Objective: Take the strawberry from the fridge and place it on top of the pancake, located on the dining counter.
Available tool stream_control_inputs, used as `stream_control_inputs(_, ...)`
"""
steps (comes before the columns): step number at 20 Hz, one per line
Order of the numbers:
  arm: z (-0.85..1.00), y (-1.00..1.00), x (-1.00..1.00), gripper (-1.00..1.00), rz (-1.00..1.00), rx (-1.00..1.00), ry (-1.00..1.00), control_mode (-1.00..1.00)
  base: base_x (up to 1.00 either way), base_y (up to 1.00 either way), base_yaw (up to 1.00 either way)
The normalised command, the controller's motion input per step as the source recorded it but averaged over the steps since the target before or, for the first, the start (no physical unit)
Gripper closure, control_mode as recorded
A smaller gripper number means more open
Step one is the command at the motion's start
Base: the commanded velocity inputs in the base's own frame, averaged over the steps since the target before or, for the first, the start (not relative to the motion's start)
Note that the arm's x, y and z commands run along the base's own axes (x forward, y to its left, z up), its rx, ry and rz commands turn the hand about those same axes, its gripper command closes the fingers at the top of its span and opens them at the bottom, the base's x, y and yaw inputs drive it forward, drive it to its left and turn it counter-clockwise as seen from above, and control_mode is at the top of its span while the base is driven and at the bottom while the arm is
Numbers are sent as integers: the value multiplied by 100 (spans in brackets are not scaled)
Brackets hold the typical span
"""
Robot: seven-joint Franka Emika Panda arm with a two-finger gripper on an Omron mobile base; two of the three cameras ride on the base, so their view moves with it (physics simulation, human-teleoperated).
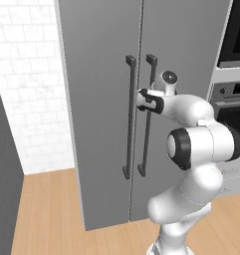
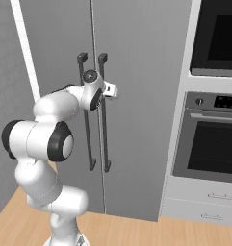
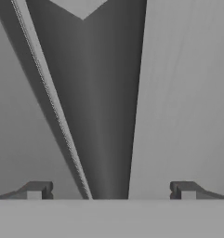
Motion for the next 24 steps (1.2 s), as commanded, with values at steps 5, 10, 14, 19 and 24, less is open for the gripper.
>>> stream_control_inputs(5, -10, 0, 17, 100, 0, 0, -13, -100, 0, 0, 0)
stream_control_inputs(10, -1, -3, 17, 100, 0, 0, -3, -100, 0, 0, 0)
stream_control_inputs(14, -1, -20, -6, 100, 0, 0, 5, -100, 0, 0, 0)
stream_control_inputs(19, -6, -86, -91, 100, 0, 0, 0, -100, 0, 0, 0)
stream_control_inputs(24, -5, -100, -100, 100, 0, 0, 0, -100, 0, 0, 0)
